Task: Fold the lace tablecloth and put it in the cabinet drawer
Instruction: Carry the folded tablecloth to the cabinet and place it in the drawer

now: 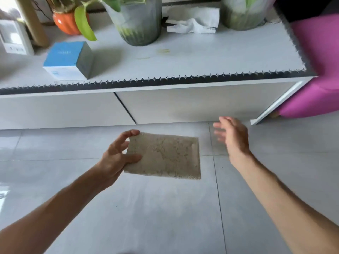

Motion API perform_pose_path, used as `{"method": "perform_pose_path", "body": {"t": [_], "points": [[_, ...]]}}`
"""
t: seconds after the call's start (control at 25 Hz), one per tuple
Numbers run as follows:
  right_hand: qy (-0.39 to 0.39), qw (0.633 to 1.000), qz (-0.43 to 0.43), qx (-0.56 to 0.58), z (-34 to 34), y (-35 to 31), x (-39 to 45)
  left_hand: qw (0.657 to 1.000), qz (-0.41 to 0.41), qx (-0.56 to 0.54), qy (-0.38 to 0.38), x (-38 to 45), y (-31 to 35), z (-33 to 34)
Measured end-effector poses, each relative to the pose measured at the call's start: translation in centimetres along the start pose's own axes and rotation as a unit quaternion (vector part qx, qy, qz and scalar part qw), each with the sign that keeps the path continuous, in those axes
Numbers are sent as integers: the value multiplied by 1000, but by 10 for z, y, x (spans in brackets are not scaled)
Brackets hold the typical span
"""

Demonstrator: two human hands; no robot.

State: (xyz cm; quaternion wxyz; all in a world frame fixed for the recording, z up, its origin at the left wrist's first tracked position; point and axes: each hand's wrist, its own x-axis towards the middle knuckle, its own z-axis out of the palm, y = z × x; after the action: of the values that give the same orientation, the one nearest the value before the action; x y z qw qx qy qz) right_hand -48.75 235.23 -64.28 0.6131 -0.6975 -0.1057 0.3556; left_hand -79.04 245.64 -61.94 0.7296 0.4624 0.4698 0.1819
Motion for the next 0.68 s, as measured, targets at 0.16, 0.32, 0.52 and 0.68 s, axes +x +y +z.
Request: {"method": "perform_pose_path", "body": {"t": [0.16, 0.32, 0.52, 0.68], "points": [[-62, 981, -166, -75, 23, -18, 1, 998, -15, 54, -36, -8, -8, 9], [-109, 930, 307, 172, 37, 7, 30, 994, -33, 85, -58, -10, -12, 20], [-20, 889, 276, 364, 40, 42, 53, 994, -37, 98, -45, -13, -17, 19], [-24, 886, 270, 376, 49, 43, 60, 990, -23, 117, -76, -21, -20, 3]]}}
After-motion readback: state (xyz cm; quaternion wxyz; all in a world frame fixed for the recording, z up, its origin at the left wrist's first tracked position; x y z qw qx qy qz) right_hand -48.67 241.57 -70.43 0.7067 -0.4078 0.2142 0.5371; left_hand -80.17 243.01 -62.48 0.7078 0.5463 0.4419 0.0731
